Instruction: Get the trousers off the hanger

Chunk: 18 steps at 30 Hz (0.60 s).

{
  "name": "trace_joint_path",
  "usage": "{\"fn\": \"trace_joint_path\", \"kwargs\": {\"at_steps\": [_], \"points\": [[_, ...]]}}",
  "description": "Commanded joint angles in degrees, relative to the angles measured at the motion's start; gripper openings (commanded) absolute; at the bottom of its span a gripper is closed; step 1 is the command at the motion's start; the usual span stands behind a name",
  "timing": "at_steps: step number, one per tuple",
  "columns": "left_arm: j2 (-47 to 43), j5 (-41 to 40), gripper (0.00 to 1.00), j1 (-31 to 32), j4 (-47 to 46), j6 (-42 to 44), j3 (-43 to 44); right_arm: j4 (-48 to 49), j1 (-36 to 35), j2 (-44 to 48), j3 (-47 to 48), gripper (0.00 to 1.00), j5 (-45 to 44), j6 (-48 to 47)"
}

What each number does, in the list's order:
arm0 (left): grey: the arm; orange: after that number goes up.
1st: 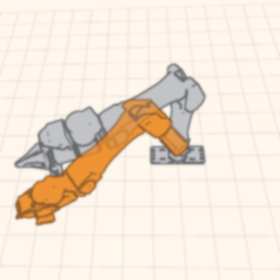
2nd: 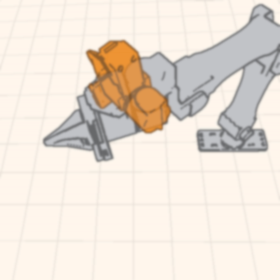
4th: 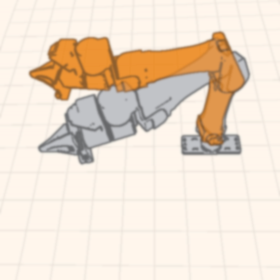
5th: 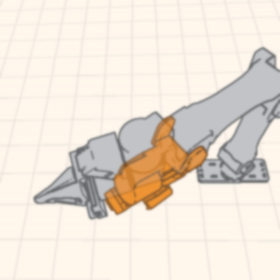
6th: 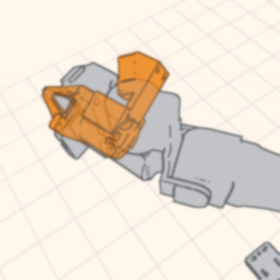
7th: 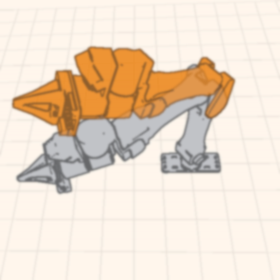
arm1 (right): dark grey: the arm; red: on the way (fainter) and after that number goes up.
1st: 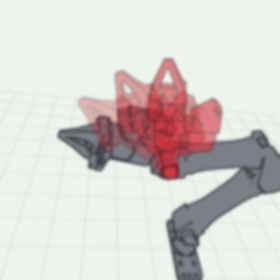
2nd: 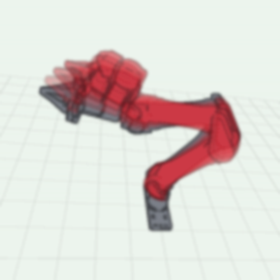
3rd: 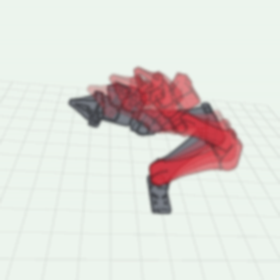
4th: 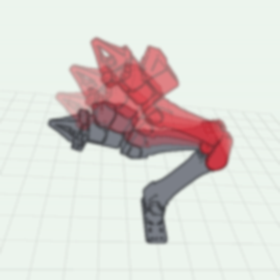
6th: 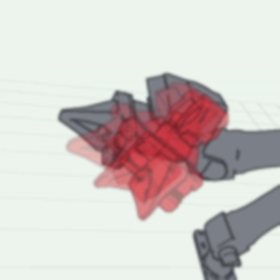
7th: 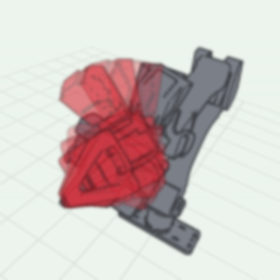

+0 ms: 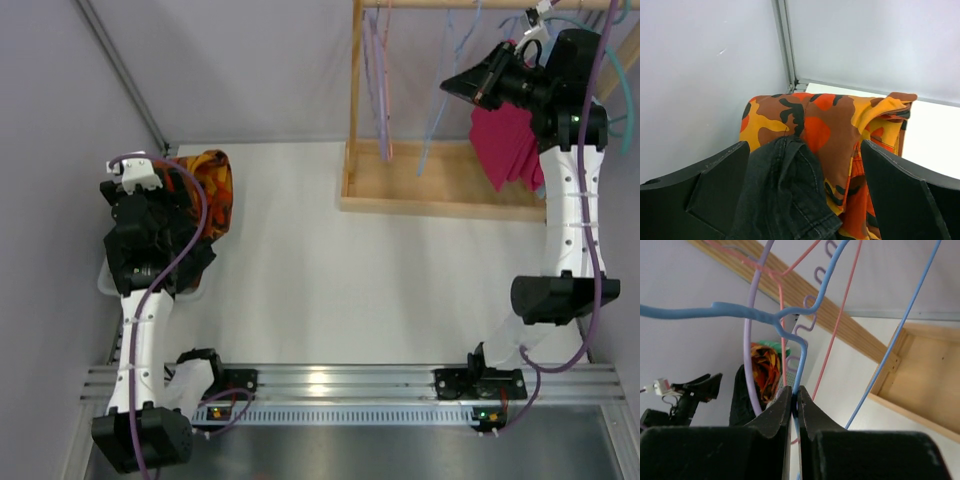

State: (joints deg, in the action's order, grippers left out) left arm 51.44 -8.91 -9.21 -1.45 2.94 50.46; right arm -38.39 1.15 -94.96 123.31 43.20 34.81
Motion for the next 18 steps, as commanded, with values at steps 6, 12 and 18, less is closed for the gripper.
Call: {"fn": "trace_joint_path", "kwargs": {"at_steps": [6, 12, 18], "points": [[-1.69, 2.75, 0.98, 0.07, 4.35, -4.51, 2.80, 0.94, -0.71, -8.83, 13.01, 0.00, -2.16, -2.38], [-2.05, 2.58, 0.98, 0.16, 5.06, -5.14, 2.72, 6.40, -0.62, -12.97, 15.91, 0.00, -2.07, -0.97], [-2.13, 2.58, 0.98, 0.16, 5.58, -5.22, 2.10, 9.30, -0.71, -16.40, 18.02, 0.00, -2.41, -1.41]]}}
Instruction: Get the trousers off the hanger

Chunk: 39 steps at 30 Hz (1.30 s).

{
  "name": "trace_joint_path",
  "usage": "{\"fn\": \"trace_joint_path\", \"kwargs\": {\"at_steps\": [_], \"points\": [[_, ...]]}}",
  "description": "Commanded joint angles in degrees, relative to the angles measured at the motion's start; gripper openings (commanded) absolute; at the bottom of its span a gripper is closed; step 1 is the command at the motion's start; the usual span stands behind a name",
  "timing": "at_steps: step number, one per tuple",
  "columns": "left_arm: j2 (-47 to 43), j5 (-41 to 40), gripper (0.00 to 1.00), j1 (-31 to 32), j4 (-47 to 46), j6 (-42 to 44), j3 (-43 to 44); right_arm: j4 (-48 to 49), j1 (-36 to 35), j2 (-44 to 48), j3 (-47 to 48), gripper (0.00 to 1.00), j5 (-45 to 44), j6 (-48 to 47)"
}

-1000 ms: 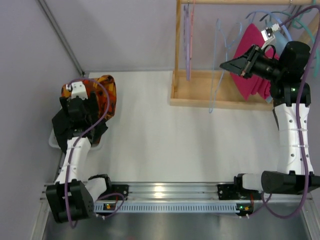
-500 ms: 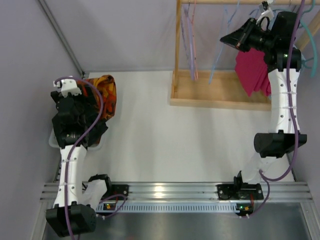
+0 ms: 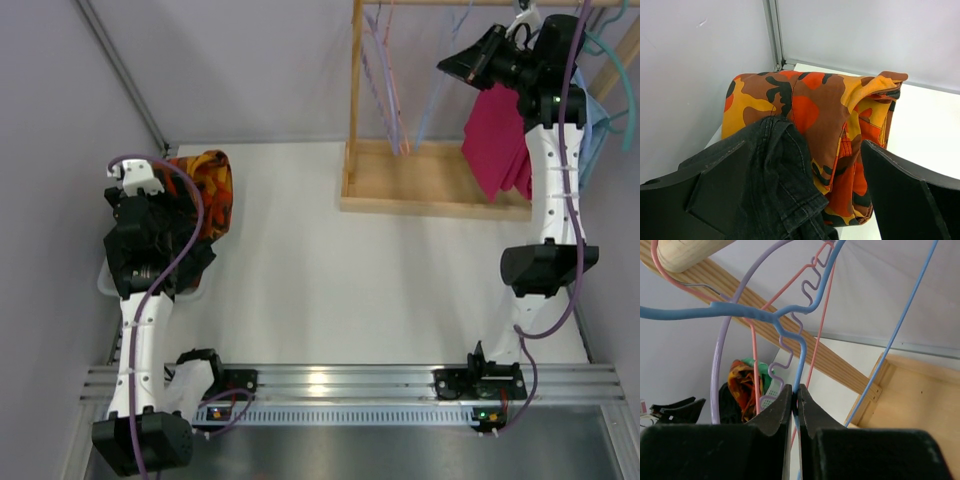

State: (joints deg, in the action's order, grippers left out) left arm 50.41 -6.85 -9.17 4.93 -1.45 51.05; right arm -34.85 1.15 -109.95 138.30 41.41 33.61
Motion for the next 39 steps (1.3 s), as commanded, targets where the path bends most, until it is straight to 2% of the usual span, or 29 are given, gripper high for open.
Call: {"fn": "trace_joint_path", "kwargs": {"at_steps": [1, 5, 8, 14, 25, 31, 39], "points": [[-1.11, 0.52, 0.98, 0.12, -0.71, -1.09, 1.51, 6.11, -0.71, -1.58, 3.12, 0.00, -1.06, -0.29], [-1.28, 0.52, 0.98, 0.20, -0.62, -1.36, 1.16, 7.69, -0.71, -2.02, 3.12, 0.00, -3.00, -0.56], [-1.11, 0.61, 0.98, 0.20, -0.36, -1.53, 1.25, 8.22, -3.34, -2.46, 3.03, 0.00, -4.40, -1.26], [-1.11, 0.53, 0.98, 0.20, -0.01, -1.80, 1.86, 7.07, -6.42, -2.02, 2.07, 0.00, -13.00, -4.16], [-1.72, 0.26, 0.98, 0.20, 0.43, -1.27, 1.60, 8.31, -9.32, -3.60, 1.62, 0.00, -16.62, -7.32], [-2.33, -0.18, 0.98, 0.20, 0.87, -0.83, 1.69, 10.33, -8.53, -4.48, 2.76, 0.00, -18.03, -2.94], [-1.99, 0.17, 0.98, 0.20, 1.05, -1.01, 1.77, 4.97, -8.79, -5.36, 2.41, 0.02, -21.02, -3.80]]}}
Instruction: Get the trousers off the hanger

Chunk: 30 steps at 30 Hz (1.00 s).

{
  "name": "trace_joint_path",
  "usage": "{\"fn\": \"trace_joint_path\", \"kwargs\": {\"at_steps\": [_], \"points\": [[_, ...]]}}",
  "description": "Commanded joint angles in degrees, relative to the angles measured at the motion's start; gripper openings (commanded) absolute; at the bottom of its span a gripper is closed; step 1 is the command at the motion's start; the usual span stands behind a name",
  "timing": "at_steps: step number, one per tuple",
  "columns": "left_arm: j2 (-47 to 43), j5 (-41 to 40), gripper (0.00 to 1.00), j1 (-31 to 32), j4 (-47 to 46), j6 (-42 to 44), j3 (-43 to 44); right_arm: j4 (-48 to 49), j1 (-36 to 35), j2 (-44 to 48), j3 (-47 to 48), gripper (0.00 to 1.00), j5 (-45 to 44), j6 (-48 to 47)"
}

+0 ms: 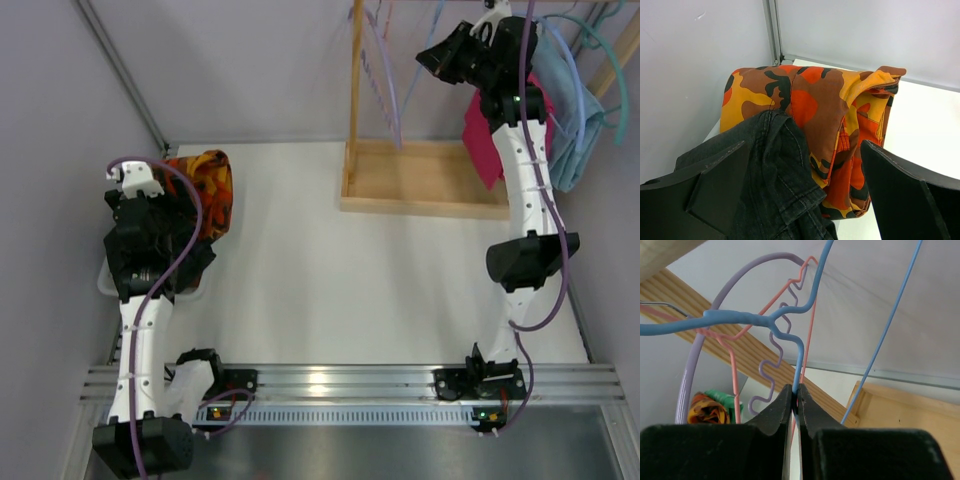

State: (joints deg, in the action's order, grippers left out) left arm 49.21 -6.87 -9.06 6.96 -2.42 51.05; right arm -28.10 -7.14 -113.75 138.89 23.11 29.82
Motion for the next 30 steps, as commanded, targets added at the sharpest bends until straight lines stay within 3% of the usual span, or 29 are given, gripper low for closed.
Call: {"fn": "trace_joint_path", "kwargs": {"at_steps": [1, 9, 12, 14, 16, 18, 25, 30], "points": [[-0.70, 0.19, 0.98, 0.09, -1.07, -0.13, 1.78, -1.96, -0.60, -1.91, 1.82, 0.05, -2.55, -0.38], [-1.22, 0.37, 0.98, 0.09, -0.64, 0.22, 2.04, -2.67, -2.26, -1.30, 0.51, 0.04, 0.70, -3.19], [-1.31, 0.46, 0.98, 0.09, -0.72, 0.13, 2.13, -2.75, -3.23, -0.77, 0.24, 0.10, 1.85, -4.33], [-1.22, 0.63, 0.98, 0.09, -0.72, 0.04, 2.39, -2.75, -3.67, -0.42, 0.15, 0.31, 2.55, -4.42], [-1.22, 0.72, 0.98, 0.09, -0.63, -0.13, 2.57, -2.49, -3.94, 0.11, -0.28, 0.43, 2.64, -4.34], [-1.31, 0.55, 0.98, 0.09, -0.55, -0.22, 2.74, -2.58, -4.02, 0.55, -0.55, 0.44, 2.46, -4.07], [-1.93, 0.72, 0.98, 0.09, -0.54, -0.05, 2.66, -2.05, -3.85, 5.28, -3.88, 0.73, 2.20, -3.98], [-2.37, 3.17, 0.98, 0.18, -0.55, -0.05, 2.13, -2.31, -3.50, 10.39, -7.40, 0.85, 2.20, -6.00]]}}
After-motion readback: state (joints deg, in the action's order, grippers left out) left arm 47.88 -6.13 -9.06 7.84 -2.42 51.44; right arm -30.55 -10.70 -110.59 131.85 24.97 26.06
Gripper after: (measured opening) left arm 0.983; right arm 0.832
